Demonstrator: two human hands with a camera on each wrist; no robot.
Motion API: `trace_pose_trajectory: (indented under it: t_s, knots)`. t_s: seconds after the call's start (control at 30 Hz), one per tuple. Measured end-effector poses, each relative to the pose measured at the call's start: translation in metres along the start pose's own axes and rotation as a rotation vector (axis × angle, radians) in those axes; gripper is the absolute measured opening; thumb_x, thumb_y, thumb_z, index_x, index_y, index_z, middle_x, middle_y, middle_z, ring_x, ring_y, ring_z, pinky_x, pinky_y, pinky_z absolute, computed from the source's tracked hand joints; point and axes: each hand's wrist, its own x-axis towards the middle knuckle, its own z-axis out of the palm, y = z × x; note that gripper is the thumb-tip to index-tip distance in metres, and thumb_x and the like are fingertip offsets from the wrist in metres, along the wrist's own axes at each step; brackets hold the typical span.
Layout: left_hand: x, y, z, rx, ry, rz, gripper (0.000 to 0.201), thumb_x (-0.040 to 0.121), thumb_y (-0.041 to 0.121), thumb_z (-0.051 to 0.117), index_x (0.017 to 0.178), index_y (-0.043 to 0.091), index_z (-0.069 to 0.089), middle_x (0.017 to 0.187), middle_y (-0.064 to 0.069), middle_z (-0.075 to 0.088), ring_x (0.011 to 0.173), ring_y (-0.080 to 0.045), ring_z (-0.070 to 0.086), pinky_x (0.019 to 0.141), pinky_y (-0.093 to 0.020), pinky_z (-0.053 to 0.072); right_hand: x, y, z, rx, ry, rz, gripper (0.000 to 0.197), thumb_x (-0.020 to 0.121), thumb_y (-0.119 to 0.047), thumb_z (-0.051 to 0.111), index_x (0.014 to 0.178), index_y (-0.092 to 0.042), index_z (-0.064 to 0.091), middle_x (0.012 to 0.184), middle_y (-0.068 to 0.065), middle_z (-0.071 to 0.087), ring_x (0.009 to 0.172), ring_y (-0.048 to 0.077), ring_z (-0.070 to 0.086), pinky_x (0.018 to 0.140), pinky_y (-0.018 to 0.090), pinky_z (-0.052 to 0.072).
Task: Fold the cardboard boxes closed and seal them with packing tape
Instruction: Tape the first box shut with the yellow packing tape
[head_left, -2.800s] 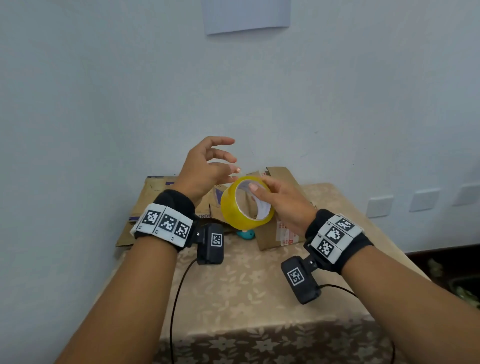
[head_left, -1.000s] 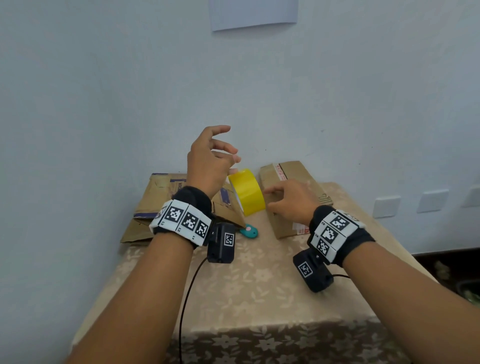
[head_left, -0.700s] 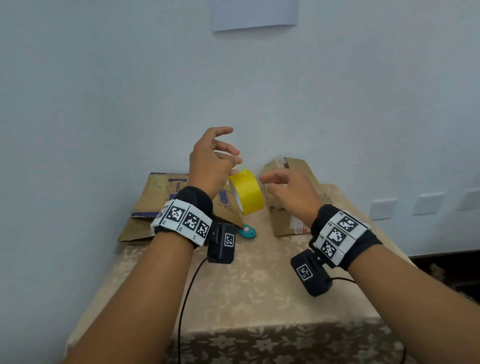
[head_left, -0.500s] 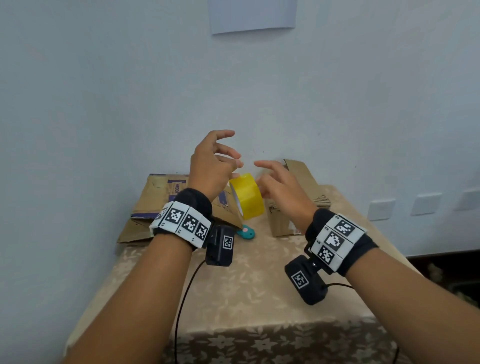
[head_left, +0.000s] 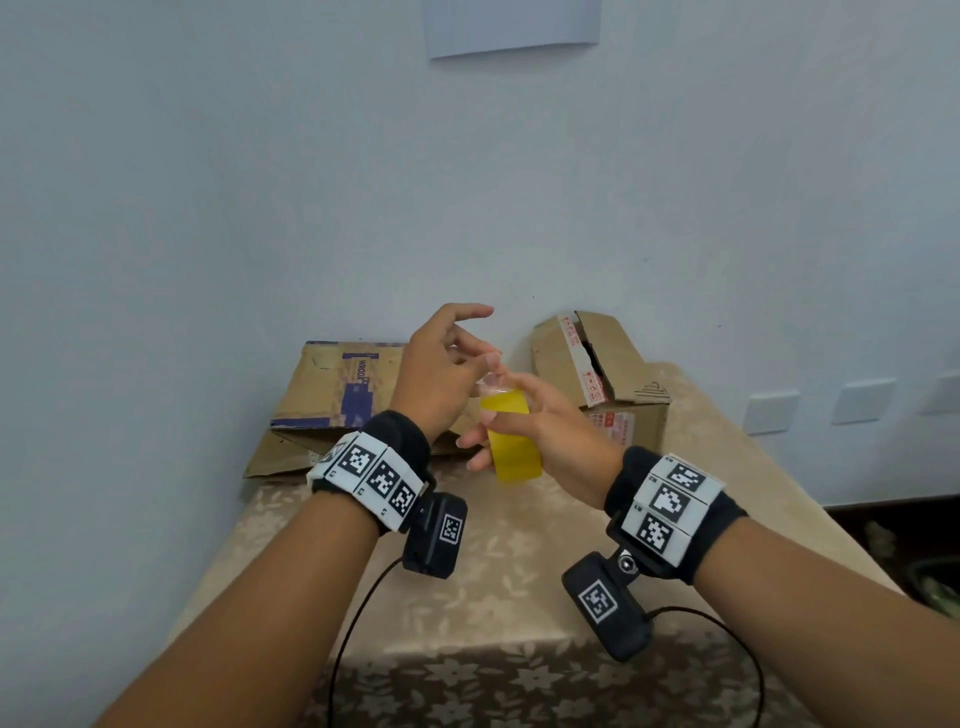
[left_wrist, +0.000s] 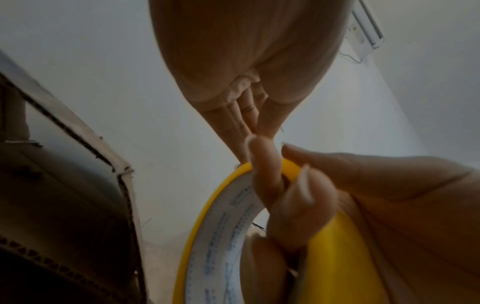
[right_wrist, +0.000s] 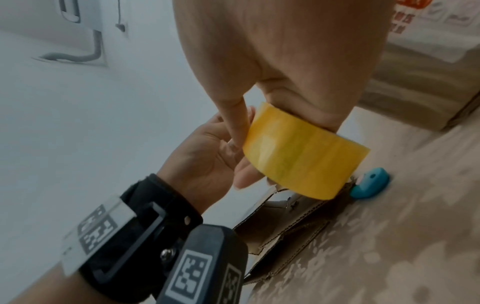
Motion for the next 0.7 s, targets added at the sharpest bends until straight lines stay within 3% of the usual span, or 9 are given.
trace_pose_trajectory:
  t_s: [0.1,0.17,0.3,0.4,0.7]
  knots:
    - [0.000,-0.005,0.001,0.019,0.029,0.014,0.046,0.088,-0.003,0.071,0.123,0.026,0.063,0.085,-0.004,0.071,0.086,-0.021,0.074,0.074,-0.035,0.059,0.005,0.002,-0.001,0.012,0.020,0.014,0.041,0.101,-0.007,0.060,0.139,-0.012,0.046,0.087,0.017,0.074,0.069,0.028,0.070,0.068,0.036,0.059]
    - [0.001,-0.005,0.002,0.026,0.044,0.022,0.048,0.088,-0.002,0.072,0.124,0.029,0.062,0.086,-0.003,0.071,0.087,-0.020,0.073,0.077,-0.038,0.059,0.009,0.001,0.000,0.022,0.045,0.021,0.039,0.101,-0.003,0.056,0.138,-0.012,0.047,0.084,0.016,0.072,0.067,0.029,0.068,0.065,0.035,0.058]
    - [0.002,-0.009,0.001,0.042,0.048,0.017,0.058,0.086,-0.002,0.071,0.132,0.029,0.057,0.093,0.000,0.072,0.088,-0.018,0.072,0.076,-0.036,0.059,0.014,-0.001,0.002,-0.002,0.071,0.011,0.038,0.099,-0.001,0.053,0.133,-0.017,0.050,0.084,0.018,0.071,0.067,0.031,0.067,0.066,0.037,0.055]
    - [0.000,-0.011,0.001,0.048,0.053,0.023,0.060,0.084,-0.003,0.072,0.133,0.028,0.057,0.092,0.000,0.072,0.088,-0.016,0.071,0.084,-0.038,0.060,0.015,0.000,0.004,-0.011,0.080,0.013,0.032,0.099,0.000,0.053,0.126,-0.018,0.052,0.084,0.018,0.071,0.067,0.031,0.067,0.062,0.034,0.056]
    - [-0.002,-0.017,0.008,0.158,0.136,0.103,0.058,0.085,-0.003,0.070,0.131,0.030,0.058,0.083,0.006,0.069,0.086,-0.001,0.066,0.090,-0.031,0.055,0.015,0.003,0.008,0.033,0.099,0.008,0.035,0.098,0.001,0.056,0.128,-0.014,0.044,0.075,0.013,0.072,0.065,0.030,0.068,0.059,0.033,0.055]
